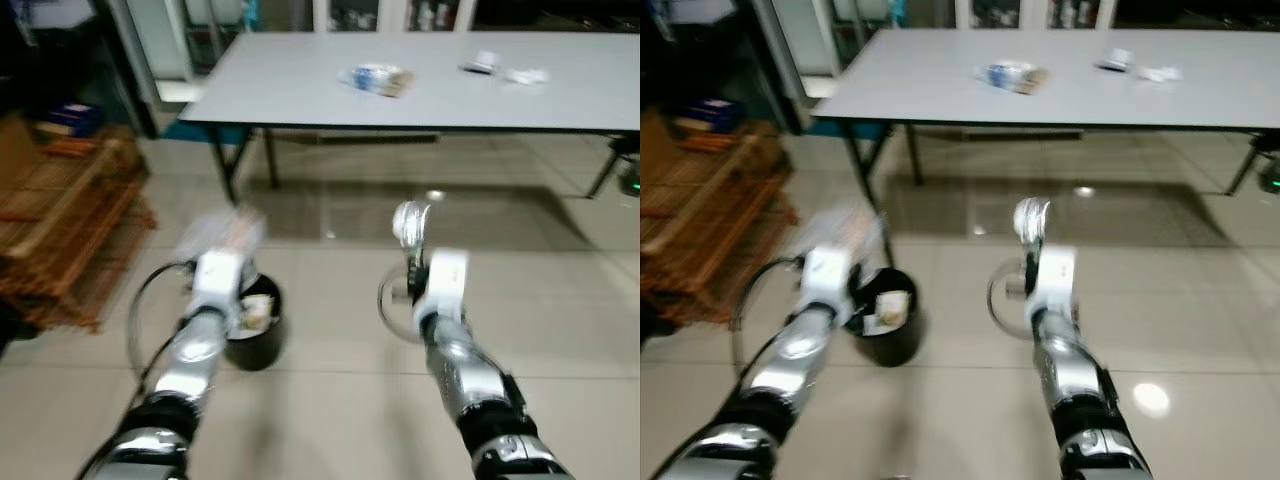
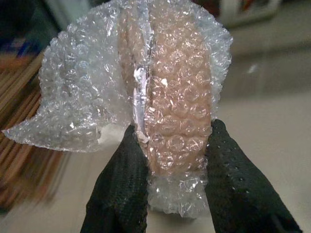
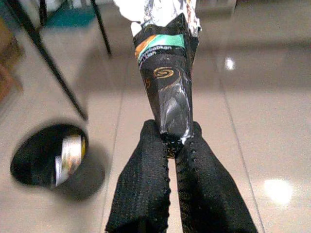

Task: Picking trash to rubbish bin

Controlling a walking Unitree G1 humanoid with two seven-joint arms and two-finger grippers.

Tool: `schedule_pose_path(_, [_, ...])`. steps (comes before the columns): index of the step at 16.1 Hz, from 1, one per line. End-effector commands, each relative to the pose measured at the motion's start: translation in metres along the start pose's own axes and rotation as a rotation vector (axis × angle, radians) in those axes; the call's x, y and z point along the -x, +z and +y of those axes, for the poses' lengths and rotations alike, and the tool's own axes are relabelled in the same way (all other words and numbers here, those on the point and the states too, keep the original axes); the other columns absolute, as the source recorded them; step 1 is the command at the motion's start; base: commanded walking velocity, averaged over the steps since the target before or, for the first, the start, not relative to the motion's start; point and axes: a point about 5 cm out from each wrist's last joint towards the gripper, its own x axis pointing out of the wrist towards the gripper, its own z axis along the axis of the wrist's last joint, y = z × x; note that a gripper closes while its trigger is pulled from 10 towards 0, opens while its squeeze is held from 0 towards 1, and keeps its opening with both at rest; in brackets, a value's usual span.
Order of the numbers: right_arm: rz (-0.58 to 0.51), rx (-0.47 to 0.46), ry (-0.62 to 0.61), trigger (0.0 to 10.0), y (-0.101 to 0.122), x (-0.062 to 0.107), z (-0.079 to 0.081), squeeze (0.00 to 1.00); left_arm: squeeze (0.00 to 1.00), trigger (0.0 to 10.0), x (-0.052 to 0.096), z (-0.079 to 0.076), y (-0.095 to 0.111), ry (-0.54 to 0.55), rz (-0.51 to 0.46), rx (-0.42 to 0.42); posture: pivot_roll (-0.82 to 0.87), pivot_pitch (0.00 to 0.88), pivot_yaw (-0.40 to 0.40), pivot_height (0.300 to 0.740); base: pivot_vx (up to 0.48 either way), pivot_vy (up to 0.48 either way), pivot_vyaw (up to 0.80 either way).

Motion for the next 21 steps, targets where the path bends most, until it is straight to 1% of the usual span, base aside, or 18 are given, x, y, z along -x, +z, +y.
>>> schedule_pose_path(1, [0.046, 0.012, -0.032, 10.0, -0.013, 0.003, -0.015, 0.00, 0.00, 10.0, 0.005, -0.012, -0.019, -0.056, 0.084, -0.001, -0.01, 0.000, 0.026, 0.740, 0.000, 0.480, 0.00])
schedule_pose_path(4, [0.137, 0.035, -0.031, 10.0, -0.035, 0.007, -0.019, 0.00, 0.00, 10.0, 0.015, -0.014, -0.044, -0.082, 0.192, -0.011, 0.00, 0.000, 0.014, 0.740, 0.000, 0.480, 0.00])
schedule_pose_path(5, [0.195, 0.043, -0.037, 10.0, -0.050, 0.012, -0.022, 0.00, 0.00, 10.0, 0.022, -0.016, -0.059, -0.105, 0.265, -0.038, -0.01, 0.000, 0.009, 0.740, 0.000, 0.334, 0.00])
schedule_pose_path(6, [0.223, 0.042, -0.047, 10.0, -0.057, 0.015, -0.026, 0.00, 0.00, 10.0, 0.027, -0.017, -0.068, -0.123, 0.308, -0.065, -0.01, 0.000, 0.005, 0.740, 0.000, 0.000, 0.00])
schedule_pose_path(7, [0.249, 0.033, -0.059, 10.0, -0.063, 0.017, -0.030, 0.00, 0.00, 10.0, 0.027, -0.017, -0.071, -0.148, 0.341, -0.126, -0.01, 0.000, 0.001, 0.740, 0.000, 0.000, 0.00])
schedule_pose_path(8, [0.268, 0.026, -0.067, 10.0, -0.067, 0.020, -0.033, 0.00, 0.00, 10.0, 0.032, -0.019, -0.080, -0.166, 0.392, -0.152, -0.01, 0.002, -0.001, 0.740, 0.000, 0.000, 0.00])
schedule_pose_path(9, [0.281, -0.002, -0.077, 10.0, -0.071, 0.022, -0.035, 0.00, 0.00, 10.0, 0.040, -0.020, -0.090, -0.165, 0.427, -0.153, -0.01, 0.009, -0.006, 0.740, 0.000, 0.000, 0.00])
schedule_pose_path(10, [0.288, -0.012, -0.082, 10.0, -0.073, 0.023, -0.037, 0.00, 0.00, 10.0, 0.042, -0.021, -0.093, -0.164, 0.428, -0.133, -0.01, 0.012, -0.007, 0.740, 0.000, 0.000, 0.00])
schedule_pose_path(12, [0.295, -0.003, -0.078, 10.0, -0.074, 0.023, -0.037, 0.00, 0.00, 10.0, 0.042, -0.024, -0.090, -0.165, 0.393, -0.070, 0.00, 0.023, -0.013, 0.740, 0.000, 0.000, 0.00])
schedule_pose_path(13, [0.296, -0.003, -0.075, 10.0, -0.075, 0.023, -0.036, 0.00, 0.00, 10.0, 0.041, -0.024, -0.089, -0.166, 0.386, -0.067, 0.00, 0.023, -0.013, 0.740, 0.000, 0.000, 0.00])
schedule_pose_path(14, [0.294, -0.002, -0.067, 10.0, -0.074, 0.022, -0.034, 0.00, 0.00, 10.0, 0.040, -0.022, -0.087, -0.146, 0.364, -0.063, 0.00, 0.028, -0.012, 0.740, 0.000, 0.000, 0.00])
schedule_pose_path(17, [0.271, -0.006, -0.056, 10.0, -0.068, 0.018, -0.031, 0.00, 0.00, 10.0, 0.035, -0.016, -0.080, -0.098, 0.339, -0.058, 0.00, 0.036, -0.008, 0.740, 0.000, 0.000, 0.00])
schedule_pose_path(21, [0.227, -0.012, -0.038, 10.0, -0.057, 0.013, -0.025, 0.00, 0.00, 10.0, 0.032, -0.014, -0.076, -0.088, 0.326, -0.066, -0.01, 0.042, 0.001, 0.740, 0.468, 0.000, 0.00])
